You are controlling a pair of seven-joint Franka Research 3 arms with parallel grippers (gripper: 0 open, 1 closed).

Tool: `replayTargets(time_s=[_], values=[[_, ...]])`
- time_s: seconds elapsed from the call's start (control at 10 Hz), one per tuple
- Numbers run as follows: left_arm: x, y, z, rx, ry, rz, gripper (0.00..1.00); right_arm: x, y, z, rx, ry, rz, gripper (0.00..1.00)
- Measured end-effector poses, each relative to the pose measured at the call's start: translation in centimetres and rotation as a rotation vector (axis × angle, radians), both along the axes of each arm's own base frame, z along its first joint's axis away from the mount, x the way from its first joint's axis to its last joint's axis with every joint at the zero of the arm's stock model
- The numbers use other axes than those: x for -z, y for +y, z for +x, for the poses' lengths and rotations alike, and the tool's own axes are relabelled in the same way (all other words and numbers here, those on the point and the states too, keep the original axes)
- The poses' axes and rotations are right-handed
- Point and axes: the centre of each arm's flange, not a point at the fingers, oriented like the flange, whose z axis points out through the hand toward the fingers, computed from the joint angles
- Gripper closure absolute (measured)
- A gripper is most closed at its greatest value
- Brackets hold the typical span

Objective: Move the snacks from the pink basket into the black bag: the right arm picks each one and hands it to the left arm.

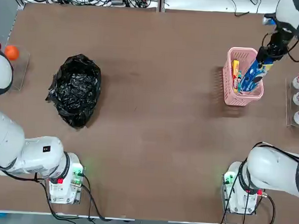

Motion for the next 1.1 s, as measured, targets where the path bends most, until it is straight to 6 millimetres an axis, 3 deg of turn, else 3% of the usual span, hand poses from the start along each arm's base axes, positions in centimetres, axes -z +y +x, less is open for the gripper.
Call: replayTargets(time_s=[0.4,0.7,1.1], values=[[2.3,-1.0,1.3,-0.077,0.052,-0.122,0.00,-3.9,3.2,0.4,0.028,-0.005,0.069,0.57],[3.9,-2.1,2.0,-0.225,0.115,-0.141,0.00,-4.3,5.9,0.5,0.059,-0.007,0.207,0.57],[6.5,-5.8,2.5,-0.439,0.238,-0.173,0.00,-3.7,10.7,1.8,0.113,-0.010,0.424,0.57]])
